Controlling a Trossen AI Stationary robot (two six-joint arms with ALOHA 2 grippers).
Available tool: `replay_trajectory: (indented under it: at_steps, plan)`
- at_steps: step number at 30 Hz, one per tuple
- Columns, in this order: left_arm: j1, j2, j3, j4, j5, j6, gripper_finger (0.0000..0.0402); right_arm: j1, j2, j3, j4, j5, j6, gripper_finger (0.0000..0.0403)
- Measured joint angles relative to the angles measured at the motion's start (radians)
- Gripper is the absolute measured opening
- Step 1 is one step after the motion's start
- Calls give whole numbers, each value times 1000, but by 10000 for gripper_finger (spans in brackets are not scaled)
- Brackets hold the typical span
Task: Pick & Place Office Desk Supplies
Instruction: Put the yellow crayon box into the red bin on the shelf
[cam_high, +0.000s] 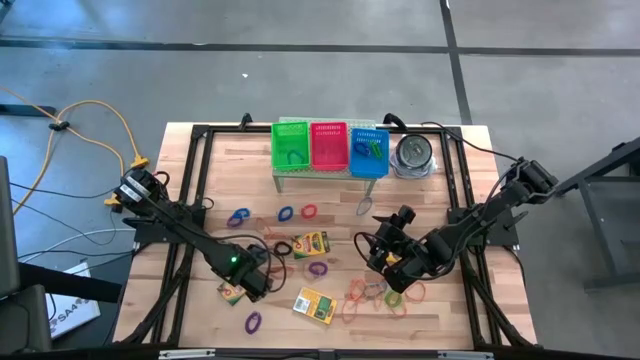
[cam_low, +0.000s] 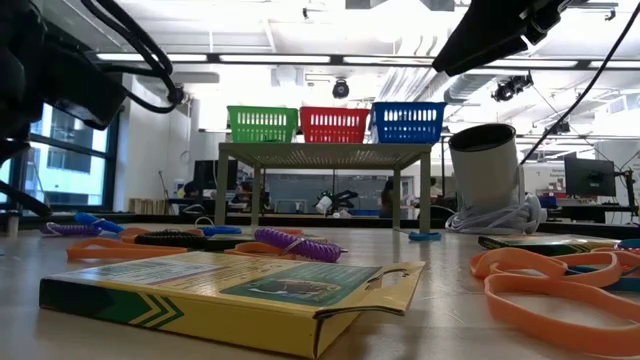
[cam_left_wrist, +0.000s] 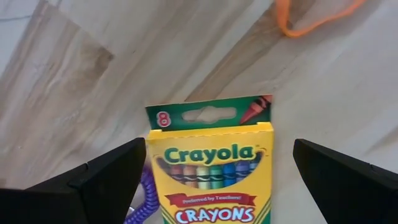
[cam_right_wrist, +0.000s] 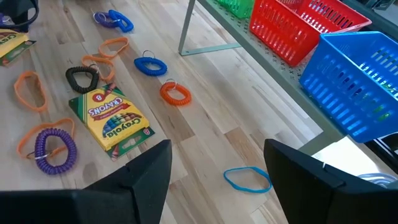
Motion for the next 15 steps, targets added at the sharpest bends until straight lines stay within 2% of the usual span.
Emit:
replay_trajectory:
  at_steps: [15]
  plan:
    - [-22, 86, 3, 8, 56, 30, 399, 0, 0, 0, 5, 0, 0, 245]
